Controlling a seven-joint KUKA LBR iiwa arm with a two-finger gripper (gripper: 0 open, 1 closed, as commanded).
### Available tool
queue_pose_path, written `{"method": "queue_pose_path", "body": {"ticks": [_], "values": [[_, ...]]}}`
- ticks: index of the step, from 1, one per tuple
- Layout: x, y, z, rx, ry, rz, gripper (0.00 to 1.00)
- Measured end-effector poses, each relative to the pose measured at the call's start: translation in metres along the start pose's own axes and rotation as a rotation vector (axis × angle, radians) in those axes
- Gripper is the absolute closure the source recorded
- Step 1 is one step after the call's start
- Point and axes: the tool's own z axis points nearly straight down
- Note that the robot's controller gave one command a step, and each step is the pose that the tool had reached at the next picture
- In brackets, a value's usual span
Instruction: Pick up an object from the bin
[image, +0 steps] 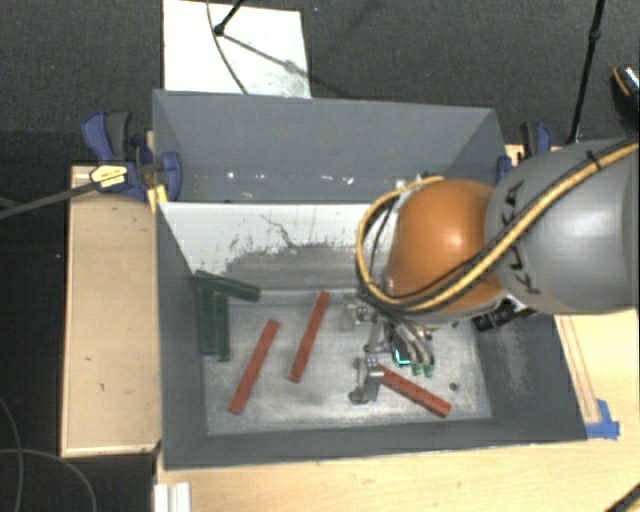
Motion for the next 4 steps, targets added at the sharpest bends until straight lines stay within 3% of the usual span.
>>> {"method": "queue_pose_path", "body": {"ticks": [1, 2, 3, 4], "values": [[-0.042, 0.044, 0.087, -0.002, -0.007, 0.054, 0.00], [-0.044, 0.042, 0.081, -0.002, -0.013, 0.060, 1.00], [-0.046, 0.047, -0.051, -0.001, -0.015, -0.147, 1.00], [-0.044, 0.046, -0.047, 0.000, -0.008, -0.145, 0.00]]}}
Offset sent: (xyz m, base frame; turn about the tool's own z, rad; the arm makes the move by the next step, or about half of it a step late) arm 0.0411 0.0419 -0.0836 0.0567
